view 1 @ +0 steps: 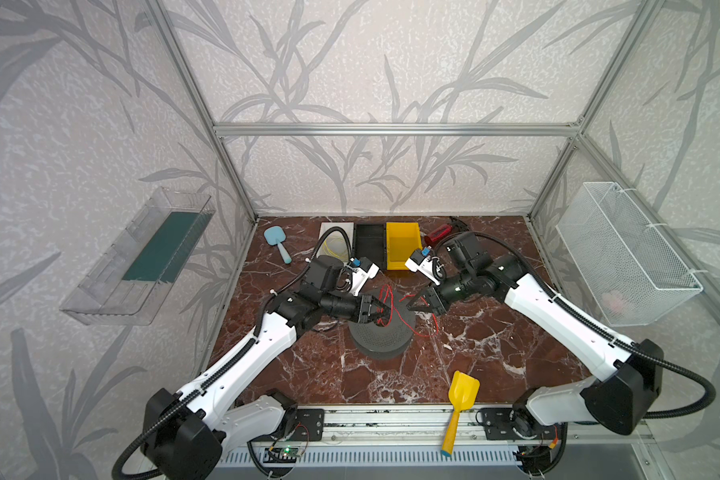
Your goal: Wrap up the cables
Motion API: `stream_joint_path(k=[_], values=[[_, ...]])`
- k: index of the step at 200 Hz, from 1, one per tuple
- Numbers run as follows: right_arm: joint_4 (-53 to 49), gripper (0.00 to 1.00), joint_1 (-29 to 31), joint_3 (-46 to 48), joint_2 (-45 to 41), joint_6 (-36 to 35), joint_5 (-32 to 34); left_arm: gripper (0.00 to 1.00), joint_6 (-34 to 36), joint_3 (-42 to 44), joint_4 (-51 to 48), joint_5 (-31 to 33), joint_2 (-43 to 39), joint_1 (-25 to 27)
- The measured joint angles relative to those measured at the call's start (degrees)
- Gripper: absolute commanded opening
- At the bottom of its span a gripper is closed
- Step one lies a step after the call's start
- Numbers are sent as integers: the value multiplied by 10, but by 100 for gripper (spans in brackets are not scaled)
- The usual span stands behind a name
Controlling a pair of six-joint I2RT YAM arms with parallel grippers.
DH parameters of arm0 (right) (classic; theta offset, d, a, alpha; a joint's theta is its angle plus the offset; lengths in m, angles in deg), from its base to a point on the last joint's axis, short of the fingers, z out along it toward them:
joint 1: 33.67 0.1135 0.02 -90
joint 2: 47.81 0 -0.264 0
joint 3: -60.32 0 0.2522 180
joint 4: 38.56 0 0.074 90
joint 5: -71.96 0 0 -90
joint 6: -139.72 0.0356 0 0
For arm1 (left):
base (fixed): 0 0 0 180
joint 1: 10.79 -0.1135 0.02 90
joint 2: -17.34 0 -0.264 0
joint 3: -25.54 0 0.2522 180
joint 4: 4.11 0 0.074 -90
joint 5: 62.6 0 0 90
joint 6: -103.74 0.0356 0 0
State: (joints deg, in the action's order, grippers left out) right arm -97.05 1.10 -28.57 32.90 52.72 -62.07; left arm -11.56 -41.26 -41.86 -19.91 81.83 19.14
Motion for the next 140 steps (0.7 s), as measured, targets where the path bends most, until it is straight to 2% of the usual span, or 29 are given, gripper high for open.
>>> stream_joint_path(k=[31,63,103,140], values=[[0,0,0,1,0,1,8,0,3,-1,-18,30,-1,0],[-2,0,-13,12,-1,4,42,0,12,-17,-80,113,-16,-11],[1,0,-89,47,-17,36,112,0,30,-74,-156,215,-59,-28],[16,0,-153,78,-66,68,203,0,48,-99,-204,292,-62,-32]])
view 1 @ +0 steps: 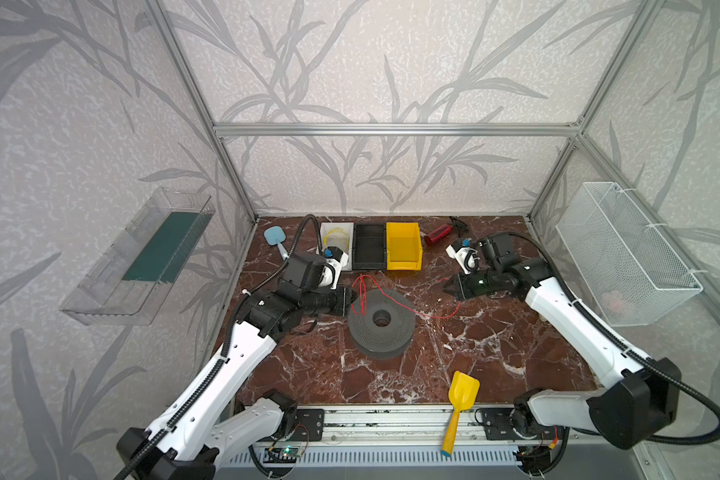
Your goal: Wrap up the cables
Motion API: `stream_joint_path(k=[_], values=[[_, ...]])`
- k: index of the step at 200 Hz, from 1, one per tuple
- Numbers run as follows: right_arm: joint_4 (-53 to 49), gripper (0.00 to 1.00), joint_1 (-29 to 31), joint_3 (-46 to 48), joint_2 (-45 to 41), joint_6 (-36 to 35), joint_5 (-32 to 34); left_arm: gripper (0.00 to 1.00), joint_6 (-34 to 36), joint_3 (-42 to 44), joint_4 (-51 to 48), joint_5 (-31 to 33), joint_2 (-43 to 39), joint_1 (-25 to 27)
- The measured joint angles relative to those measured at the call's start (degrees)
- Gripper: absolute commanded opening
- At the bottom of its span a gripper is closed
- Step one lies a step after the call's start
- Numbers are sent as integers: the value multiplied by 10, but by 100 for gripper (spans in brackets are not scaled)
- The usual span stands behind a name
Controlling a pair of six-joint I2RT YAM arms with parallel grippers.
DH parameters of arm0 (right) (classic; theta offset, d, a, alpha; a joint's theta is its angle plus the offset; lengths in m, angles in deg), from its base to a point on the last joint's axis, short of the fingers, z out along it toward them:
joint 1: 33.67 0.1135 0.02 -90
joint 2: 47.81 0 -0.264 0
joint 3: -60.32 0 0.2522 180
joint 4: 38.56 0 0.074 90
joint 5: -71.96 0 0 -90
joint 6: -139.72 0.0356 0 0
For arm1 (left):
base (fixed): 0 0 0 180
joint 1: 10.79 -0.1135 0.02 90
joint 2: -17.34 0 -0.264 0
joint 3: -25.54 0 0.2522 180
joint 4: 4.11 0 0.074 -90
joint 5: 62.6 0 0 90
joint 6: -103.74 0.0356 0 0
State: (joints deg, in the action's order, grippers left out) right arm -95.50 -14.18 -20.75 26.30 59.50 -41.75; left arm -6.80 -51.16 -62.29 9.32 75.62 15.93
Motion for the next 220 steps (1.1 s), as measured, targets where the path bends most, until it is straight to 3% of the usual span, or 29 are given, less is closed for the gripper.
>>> stream_joint_path(k=[36,83,96,118,129,161,220], values=[[19,0,-41,41,-78,24,116,0,8,-6,-36,50,0,-20],[27,0,-67,50,-102,31,159,0,25,-22,-33,-34,19,-24],[30,13,-68,49,-96,28,136,0,25,-22,-27,-67,26,-24],[44,52,-55,49,-93,30,85,0,23,-23,-12,-109,31,-24],[48,61,-37,46,-93,28,69,0,16,-26,-6,-121,32,-24],[43,67,27,5,-86,19,47,0,-8,-56,3,-130,55,-21],[41,72,77,-66,-101,13,56,0,-54,-98,8,-94,102,18]])
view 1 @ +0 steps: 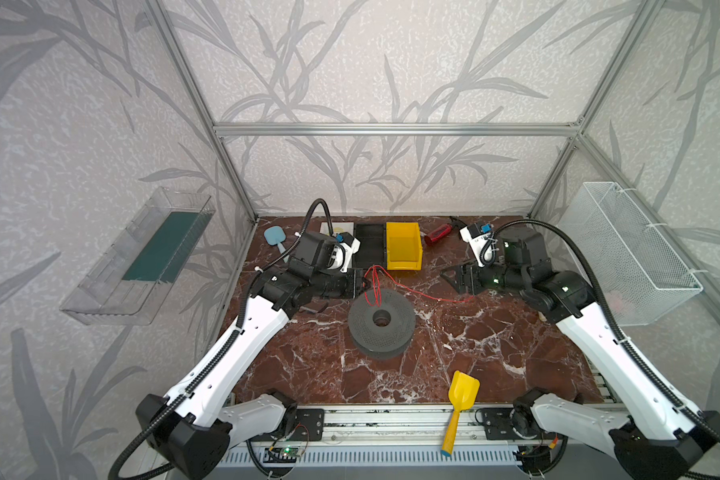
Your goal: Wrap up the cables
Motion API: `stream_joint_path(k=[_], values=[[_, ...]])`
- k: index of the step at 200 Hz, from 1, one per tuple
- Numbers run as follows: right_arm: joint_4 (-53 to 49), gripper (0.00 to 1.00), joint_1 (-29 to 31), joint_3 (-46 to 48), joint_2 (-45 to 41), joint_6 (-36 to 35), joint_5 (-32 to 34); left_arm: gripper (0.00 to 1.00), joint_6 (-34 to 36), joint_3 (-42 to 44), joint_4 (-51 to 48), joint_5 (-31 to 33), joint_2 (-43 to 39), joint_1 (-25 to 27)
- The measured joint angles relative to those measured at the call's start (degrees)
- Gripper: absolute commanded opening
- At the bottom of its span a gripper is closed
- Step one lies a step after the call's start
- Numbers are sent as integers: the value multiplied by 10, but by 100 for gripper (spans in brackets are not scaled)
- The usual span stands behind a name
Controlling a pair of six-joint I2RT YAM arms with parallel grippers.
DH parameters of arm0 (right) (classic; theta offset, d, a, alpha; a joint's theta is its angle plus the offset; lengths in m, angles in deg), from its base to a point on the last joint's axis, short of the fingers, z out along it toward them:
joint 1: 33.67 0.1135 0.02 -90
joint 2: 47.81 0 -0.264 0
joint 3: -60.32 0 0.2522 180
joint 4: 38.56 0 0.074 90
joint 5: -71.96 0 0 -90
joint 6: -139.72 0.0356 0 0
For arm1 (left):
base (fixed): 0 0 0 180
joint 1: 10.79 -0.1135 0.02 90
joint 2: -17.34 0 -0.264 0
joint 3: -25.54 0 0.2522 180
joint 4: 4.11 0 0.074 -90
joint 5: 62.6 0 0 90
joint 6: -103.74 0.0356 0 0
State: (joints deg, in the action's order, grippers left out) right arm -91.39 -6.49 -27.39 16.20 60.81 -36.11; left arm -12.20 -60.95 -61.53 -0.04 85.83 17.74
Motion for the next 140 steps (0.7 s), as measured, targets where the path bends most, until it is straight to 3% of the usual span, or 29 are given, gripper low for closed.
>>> stream_joint_path(k=[65,140], values=[[62,73,132,-26,71,32,-31,0,-38,-19,5,72,38,58],[145,65,189,4,139,56,-40,0,-64,-19,31,81,36,59]])
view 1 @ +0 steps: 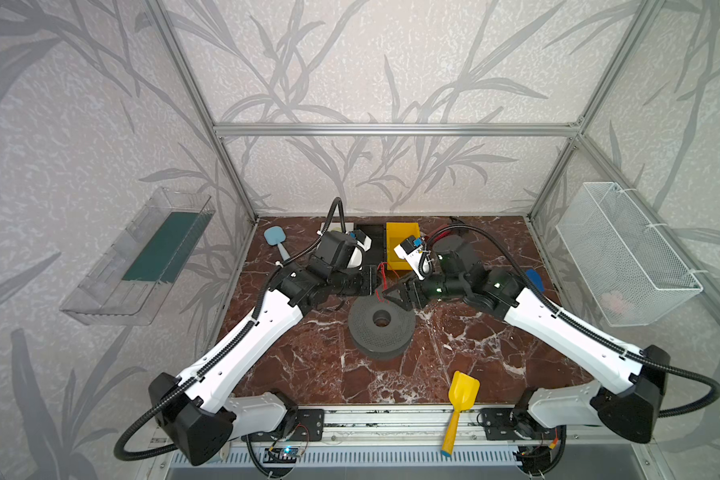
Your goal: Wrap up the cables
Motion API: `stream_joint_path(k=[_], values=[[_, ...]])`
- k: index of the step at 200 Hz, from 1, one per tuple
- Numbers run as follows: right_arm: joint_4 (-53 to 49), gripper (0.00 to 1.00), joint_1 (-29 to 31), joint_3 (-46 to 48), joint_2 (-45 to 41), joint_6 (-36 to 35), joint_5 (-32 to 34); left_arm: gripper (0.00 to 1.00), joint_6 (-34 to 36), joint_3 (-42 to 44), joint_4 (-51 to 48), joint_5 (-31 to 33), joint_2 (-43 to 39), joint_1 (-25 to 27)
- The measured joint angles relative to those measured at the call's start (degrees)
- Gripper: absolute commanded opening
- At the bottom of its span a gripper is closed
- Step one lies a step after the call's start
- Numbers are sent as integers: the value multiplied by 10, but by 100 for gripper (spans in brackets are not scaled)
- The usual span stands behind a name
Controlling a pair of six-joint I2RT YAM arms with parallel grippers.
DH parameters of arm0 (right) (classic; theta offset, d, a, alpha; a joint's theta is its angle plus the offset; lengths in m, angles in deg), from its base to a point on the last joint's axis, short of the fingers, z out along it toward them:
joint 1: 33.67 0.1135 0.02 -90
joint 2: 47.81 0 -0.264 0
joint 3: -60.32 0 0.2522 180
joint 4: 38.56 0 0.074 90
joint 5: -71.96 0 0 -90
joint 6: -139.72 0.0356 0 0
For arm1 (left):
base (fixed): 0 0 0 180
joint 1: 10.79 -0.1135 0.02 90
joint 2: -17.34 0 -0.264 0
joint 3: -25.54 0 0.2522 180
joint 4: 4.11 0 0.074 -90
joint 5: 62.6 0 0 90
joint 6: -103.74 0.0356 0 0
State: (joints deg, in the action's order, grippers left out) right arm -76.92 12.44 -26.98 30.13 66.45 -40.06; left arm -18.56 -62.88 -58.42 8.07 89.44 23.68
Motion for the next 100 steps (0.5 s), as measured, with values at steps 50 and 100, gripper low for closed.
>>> stream_joint_path(k=[50,100], values=[[45,30,16,24,20,-4,5,0,-7,0,0,-1,0,0],[60,0,17,24,40,-11,26,0,-8,0,-2,-2,0,0]])
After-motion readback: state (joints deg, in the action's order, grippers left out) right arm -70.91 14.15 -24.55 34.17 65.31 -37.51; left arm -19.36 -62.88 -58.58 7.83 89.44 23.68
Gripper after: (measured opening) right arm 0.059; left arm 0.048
